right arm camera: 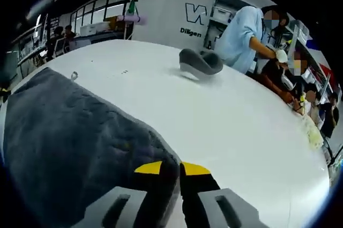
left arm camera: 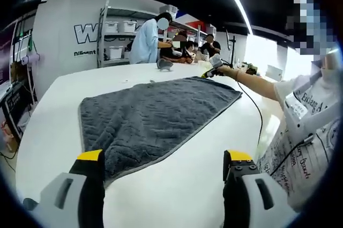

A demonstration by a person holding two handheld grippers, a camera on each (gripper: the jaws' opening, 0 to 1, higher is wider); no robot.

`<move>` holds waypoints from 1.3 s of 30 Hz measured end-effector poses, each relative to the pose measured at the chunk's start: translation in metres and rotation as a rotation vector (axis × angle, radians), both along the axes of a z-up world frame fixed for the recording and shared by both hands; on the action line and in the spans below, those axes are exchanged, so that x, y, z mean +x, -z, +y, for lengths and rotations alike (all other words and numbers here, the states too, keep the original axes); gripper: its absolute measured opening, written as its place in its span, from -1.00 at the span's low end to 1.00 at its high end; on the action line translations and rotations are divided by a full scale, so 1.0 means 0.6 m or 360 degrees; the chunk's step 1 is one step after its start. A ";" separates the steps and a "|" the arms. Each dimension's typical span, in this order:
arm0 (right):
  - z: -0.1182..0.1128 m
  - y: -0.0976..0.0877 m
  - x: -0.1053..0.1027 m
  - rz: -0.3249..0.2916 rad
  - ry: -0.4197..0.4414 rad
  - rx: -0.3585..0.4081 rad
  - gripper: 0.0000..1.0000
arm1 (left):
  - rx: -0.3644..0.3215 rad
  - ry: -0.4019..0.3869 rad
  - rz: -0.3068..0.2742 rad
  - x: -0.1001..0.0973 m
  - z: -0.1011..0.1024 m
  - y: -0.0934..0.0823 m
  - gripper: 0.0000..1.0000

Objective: Fold the towel on the table until its edges align and the towel forms a compact rectangular stack.

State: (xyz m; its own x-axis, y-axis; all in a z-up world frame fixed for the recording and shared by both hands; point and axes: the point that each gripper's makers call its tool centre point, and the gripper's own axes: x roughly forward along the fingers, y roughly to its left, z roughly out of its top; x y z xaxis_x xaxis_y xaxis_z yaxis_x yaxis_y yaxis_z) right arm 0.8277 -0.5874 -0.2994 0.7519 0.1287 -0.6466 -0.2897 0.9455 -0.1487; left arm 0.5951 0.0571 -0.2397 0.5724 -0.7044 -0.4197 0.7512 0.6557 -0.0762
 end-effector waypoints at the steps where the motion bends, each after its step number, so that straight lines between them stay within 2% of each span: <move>1: -0.001 0.000 0.000 0.0002 0.0009 0.0010 -0.86 | 0.0001 -0.0001 0.0002 -0.001 -0.001 0.001 0.91; 4: -0.003 0.001 0.001 -0.0002 0.0015 0.0025 -0.91 | 0.0004 -0.0002 0.0006 -0.003 -0.006 0.005 0.91; 12: -0.013 0.001 0.013 -0.0030 0.0010 -0.0140 -0.93 | -0.0004 0.0005 -0.0002 -0.002 -0.012 0.003 0.91; 17: -0.018 0.000 0.021 -0.0024 0.0027 -0.0187 -0.92 | -0.0064 0.0007 0.0007 0.001 -0.024 0.008 0.91; 23: -0.027 -0.010 0.018 -0.0044 0.0076 -0.0299 -0.70 | -0.0086 0.0017 0.0019 0.001 -0.033 0.014 0.91; 25: -0.031 -0.017 0.010 -0.0056 0.0078 -0.0343 -0.66 | -0.0086 0.0012 0.0026 0.004 -0.034 0.018 0.91; 28: -0.055 -0.049 -0.010 -0.0128 0.0151 -0.0443 -0.64 | -0.0086 -0.0002 0.0041 0.011 -0.030 0.022 0.91; 31: -0.063 -0.076 -0.031 -0.0202 0.0188 -0.0430 -0.53 | -0.0107 0.0001 0.0055 0.017 -0.031 0.025 0.91; 36: -0.057 -0.102 -0.086 -0.0223 0.0166 -0.0403 -0.44 | -0.0090 0.0019 0.0082 0.027 -0.031 0.033 0.91; 39: -0.049 -0.109 -0.120 -0.0212 0.0144 -0.0370 -0.30 | -0.0092 0.0036 0.0094 0.031 -0.034 0.035 0.91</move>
